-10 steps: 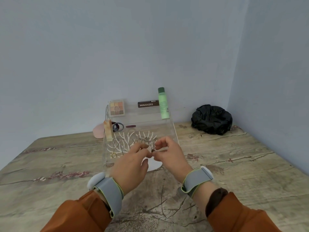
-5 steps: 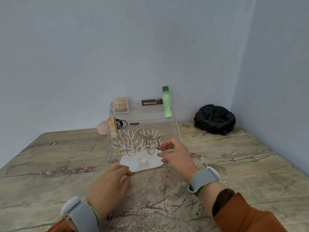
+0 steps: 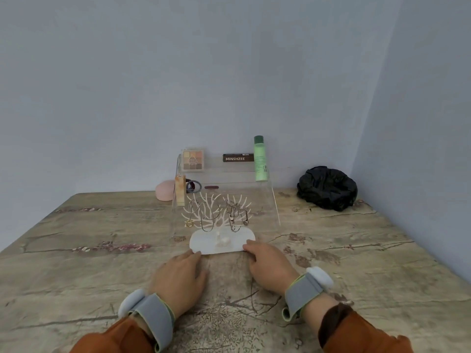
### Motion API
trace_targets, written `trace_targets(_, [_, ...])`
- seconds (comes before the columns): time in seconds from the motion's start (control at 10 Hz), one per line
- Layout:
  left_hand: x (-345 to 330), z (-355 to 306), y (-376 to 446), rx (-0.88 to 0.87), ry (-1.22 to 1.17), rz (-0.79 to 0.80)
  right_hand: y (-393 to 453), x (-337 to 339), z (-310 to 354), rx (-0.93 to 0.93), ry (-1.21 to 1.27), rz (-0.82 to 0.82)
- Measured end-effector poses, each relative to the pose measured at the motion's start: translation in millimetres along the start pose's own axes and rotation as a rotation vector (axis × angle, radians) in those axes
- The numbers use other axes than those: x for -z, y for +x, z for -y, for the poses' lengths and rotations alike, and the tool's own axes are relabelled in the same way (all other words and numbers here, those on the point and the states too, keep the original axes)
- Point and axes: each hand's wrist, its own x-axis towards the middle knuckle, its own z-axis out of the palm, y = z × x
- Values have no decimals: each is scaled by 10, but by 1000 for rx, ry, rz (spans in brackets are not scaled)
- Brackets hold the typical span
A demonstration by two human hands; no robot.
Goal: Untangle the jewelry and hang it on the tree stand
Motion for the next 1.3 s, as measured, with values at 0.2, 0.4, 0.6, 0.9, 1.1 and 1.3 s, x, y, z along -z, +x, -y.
trace_targets(0.2, [-9,-113,42,-4,4,24,-136,56,-46,-45,-31,8])
trace_targets(0.4, [-13,-204,9,-18,11,24,-218,109,-58,-75,-31,10])
trace_targets(0.6, [-15,-174,-10,-22,-3,41,-258,146,-55,-60,-2,58])
trace_targets(0.9, [16,-228,-32,-65,52,81,-286,216,-4,-112,-46,102])
trace_targets(1.1, [-11,-223,-48,-63,6,63,-293,201,-5,-107,-61,107])
trace_targets(1.3, [131,-176,-100,-63,-101,-54,-378,243,-22,-106,20,72])
